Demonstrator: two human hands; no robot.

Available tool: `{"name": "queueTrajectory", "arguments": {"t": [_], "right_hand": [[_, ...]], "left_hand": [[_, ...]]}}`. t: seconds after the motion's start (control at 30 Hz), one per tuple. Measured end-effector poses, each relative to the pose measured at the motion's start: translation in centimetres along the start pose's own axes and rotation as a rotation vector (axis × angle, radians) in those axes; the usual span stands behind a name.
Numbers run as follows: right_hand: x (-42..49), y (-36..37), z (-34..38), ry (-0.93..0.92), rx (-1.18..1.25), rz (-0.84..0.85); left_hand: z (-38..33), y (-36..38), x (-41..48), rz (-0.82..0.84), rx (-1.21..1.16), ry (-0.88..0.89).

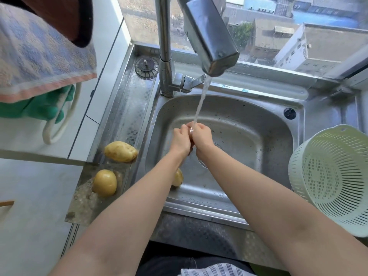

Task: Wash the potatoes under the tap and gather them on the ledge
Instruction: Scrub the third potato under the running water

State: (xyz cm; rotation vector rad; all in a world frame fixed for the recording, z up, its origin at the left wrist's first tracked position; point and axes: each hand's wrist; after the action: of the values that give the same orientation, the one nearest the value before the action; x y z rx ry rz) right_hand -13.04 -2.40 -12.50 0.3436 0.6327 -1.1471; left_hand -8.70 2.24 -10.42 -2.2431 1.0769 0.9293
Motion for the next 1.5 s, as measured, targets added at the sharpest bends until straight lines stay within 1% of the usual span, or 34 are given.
{"name": "queueTrajectory", "arguments": {"t": [0.03, 0.13, 0.2, 0.27, 0.37, 0.4, 0.5, 0.57, 0.67, 0.73, 0.87, 0.9, 1.0, 1.03, 1.07, 1.13, 1.17, 1.2, 1.23, 1.27, 1.3, 1.33, 1.4, 1.43, 1.47, 1.5], "right_hand": [[-0.1, 0.0, 0.1, 0.009, 0.045, -0.013], [-1.3, 0.1, -0.3, -0.099, 0.070, 0.104], [-1.7, 0.1, -0.6, -0.115, 0.106, 0.142], [-1.6, 0.3, -0.4, -0.088, 0.171, 0.089], [-0.9, 0.6, 0.2, -0.003, 0.285, -0.097], [-0.7, 0.6, 0.2, 0.014, 0.317, -0.118], [-1.1, 0.5, 0.4, -0.031, 0.295, -0.023], [-1.6, 0.2, 0.5, -0.049, 0.374, 0.034], [-2.0, -0.8, 0.8, -0.014, 0.572, 0.087], [-2.1, -1.5, 0.6, 0.000, 0.553, 0.109], [-3.1, -1.0, -0.4, -0.060, 0.267, 0.198], [-3.0, -0.7, -0.3, -0.068, 0.233, 0.173], [-2.5, -0.2, 0.4, 0.019, 0.222, 0.036], [-2.5, -0.2, 0.5, 0.027, 0.235, 0.041], [-2.7, -0.2, 0.4, 0.004, 0.259, 0.081], [-3.7, -0.4, 0.3, -0.071, 0.283, 0.216], [-3.8, -0.6, 0.3, -0.102, 0.280, 0.253], [-3.5, -0.8, 0.4, -0.116, 0.274, 0.237], [-3.0, -0.9, 0.5, -0.116, 0.263, 0.184], [-2.7, -1.0, 0.8, -0.104, 0.247, 0.122], [-2.5, -1.0, 1.0, -0.089, 0.242, 0.098], [-2.2, -1.1, 0.9, -0.099, 0.244, 0.123], [-2.5, -1.5, 0.5, -0.158, 0.206, 0.262], [-2.8, -1.7, 0.2, -0.186, 0.180, 0.302], [-2.7, -1.7, 0.0, -0.198, 0.161, 0.282], [-2.4, -1.7, 0.1, -0.193, 0.161, 0.210]], "left_hand": [[0.0, 0.1, 0.0, -0.008, 0.017, 0.003], [0.3, -0.4, 0.7, -0.085, 0.033, -0.002], [0.7, -1.0, 1.0, -0.120, 0.056, 0.038], [1.2, -1.2, 1.0, -0.117, 0.054, 0.082], [1.2, -0.8, 0.2, -0.053, 0.022, 0.098], [1.3, -0.7, 0.1, -0.042, 0.006, 0.094], [1.0, -0.8, -0.3, -0.029, -0.124, 0.013], [0.9, -1.0, -0.1, -0.009, -0.151, -0.022], [0.7, -1.2, 0.0, -0.024, -0.138, -0.018], [0.5, -1.1, -0.2, -0.055, -0.111, 0.006], [1.0, -0.2, -0.3, -0.108, -0.059, 0.076], [1.2, 0.0, -0.4, -0.104, -0.043, 0.074], [1.4, 0.3, -0.8, -0.078, -0.078, 0.063], [1.2, 0.2, -0.9, -0.093, -0.119, 0.051], [1.0, 0.0, -0.6, -0.129, -0.162, 0.015], [0.8, -0.4, 0.1, -0.180, -0.233, -0.054], [0.8, -0.5, 0.5, -0.178, -0.233, -0.060], [0.9, -0.4, 0.6, -0.166, -0.215, -0.054], [1.1, -0.1, 0.5, -0.149, -0.207, -0.041], [1.1, 0.2, 0.4, -0.132, -0.225, -0.037], [1.1, 0.5, 0.2, -0.125, -0.258, -0.046], [1.1, 0.5, 0.2, -0.129, -0.306, -0.066], [1.2, 0.2, 0.7, -0.135, -0.360, -0.106], [1.3, 0.1, 0.9, -0.123, -0.358, -0.109], [1.3, 0.1, 0.8, -0.108, -0.342, -0.099], [1.3, 0.3, 0.5, -0.096, -0.325, -0.083]]}}
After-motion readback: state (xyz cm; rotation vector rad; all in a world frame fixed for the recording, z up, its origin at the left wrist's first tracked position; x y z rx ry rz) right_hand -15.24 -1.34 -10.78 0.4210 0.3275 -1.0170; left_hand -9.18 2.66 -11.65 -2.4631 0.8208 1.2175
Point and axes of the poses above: each hand's wrist, its own x-axis towards the middle knuckle, its own y-axis out of the palm, z = x × y, and after that the axes turned 6 degrees about -y, right-handed
